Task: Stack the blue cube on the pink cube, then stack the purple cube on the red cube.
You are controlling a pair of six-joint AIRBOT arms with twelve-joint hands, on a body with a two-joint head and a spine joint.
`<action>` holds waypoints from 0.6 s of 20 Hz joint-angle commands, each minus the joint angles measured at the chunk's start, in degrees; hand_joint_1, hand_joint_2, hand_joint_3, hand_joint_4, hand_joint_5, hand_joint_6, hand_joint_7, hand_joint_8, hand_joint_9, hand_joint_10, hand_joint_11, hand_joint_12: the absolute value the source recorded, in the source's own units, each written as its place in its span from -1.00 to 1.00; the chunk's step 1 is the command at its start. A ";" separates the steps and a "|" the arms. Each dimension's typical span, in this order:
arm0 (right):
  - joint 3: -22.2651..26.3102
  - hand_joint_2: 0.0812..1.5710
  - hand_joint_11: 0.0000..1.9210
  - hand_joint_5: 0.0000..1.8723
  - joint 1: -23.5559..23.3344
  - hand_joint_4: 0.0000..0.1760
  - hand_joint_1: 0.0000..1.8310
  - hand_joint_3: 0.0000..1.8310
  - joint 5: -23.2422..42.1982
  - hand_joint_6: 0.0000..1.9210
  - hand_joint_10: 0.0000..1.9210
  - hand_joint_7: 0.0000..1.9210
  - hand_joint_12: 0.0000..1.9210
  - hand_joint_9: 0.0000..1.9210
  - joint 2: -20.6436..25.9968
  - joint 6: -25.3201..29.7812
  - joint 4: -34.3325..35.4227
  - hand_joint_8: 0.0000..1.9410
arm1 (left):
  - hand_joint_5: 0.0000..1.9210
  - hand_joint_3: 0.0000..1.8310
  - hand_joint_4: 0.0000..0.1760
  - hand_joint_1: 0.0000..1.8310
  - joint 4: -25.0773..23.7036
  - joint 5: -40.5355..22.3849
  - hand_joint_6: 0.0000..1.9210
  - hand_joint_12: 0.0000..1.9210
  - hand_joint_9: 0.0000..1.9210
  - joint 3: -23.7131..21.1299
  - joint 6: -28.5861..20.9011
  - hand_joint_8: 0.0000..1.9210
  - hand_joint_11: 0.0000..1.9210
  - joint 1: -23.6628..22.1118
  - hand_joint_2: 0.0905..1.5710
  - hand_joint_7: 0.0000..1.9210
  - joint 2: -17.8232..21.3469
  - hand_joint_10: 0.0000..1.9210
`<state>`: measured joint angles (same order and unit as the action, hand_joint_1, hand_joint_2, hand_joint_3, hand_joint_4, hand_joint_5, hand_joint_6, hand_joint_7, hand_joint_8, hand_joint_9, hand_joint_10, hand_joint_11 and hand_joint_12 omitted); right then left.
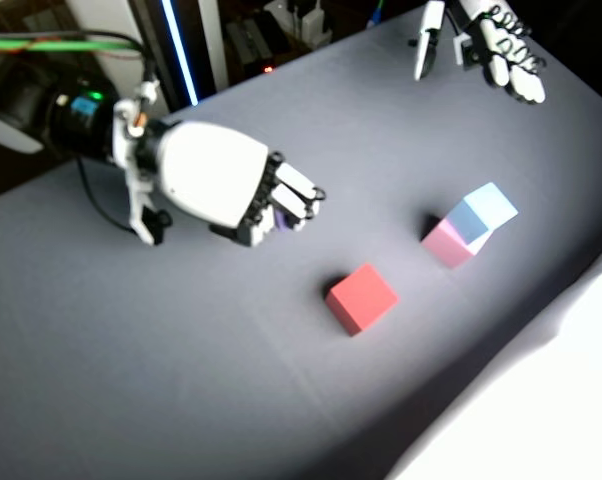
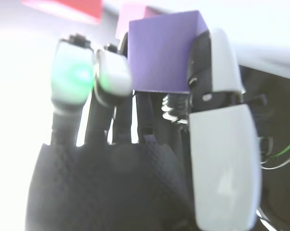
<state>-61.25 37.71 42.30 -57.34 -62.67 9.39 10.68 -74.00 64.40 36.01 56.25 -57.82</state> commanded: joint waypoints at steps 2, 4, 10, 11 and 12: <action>-1.76 0.58 0.39 -0.24 -2.45 -1.00 0.20 -1.00 5.86 0.44 1.00 0.08 1.00 0.30 -0.78 -2.44 2.22 1.00 | -1.00 -1.00 -0.18 -0.34 0.21 -6.77 -1.00 -1.00 -1.00 0.46 -0.85 -1.00 -1.00 0.25 0.57 -1.00 -0.79 -1.00; -4.29 0.57 0.71 -0.22 -4.72 -1.00 0.21 -1.00 4.27 0.40 1.00 0.40 1.00 0.62 -2.23 -2.51 3.13 1.00 | -1.00 -1.00 -0.15 -0.36 0.46 -6.82 -1.00 -1.00 -1.00 0.65 -1.09 -1.00 -1.00 0.55 0.56 -1.00 -1.38 -1.00; -11.63 0.59 -0.37 -0.32 -12.96 -1.00 0.42 -1.00 -3.54 0.39 0.66 -0.26 0.86 -0.25 -7.30 -6.59 5.07 0.46 | -1.00 -1.00 0.09 -0.35 1.85 -7.91 -1.00 -1.00 -1.00 1.53 -2.88 -1.00 -1.00 1.80 0.55 -1.00 -3.69 -1.00; -12.47 0.63 -0.64 -0.27 -13.71 -1.00 0.42 -1.00 -4.08 0.50 0.76 -0.36 0.86 -0.41 -7.99 -6.60 5.38 0.48 | -1.00 -1.00 0.23 -0.37 1.97 -7.93 -1.00 -1.00 -1.00 1.62 -3.10 -1.00 -1.00 2.04 0.55 -1.00 -3.99 -1.00; -13.28 0.63 -0.71 -0.23 -14.16 -1.00 0.27 -1.00 -4.52 0.48 0.45 -0.38 0.89 -0.50 -8.65 -6.61 5.95 0.57 | -1.00 -1.00 0.17 -0.39 2.25 -7.93 -1.00 -1.00 -1.00 1.65 -3.23 -1.00 -1.00 2.24 0.55 -1.00 -4.27 -1.00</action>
<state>-74.52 24.14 31.86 -66.52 -69.14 15.44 12.84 -74.26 65.78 33.10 58.81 -62.17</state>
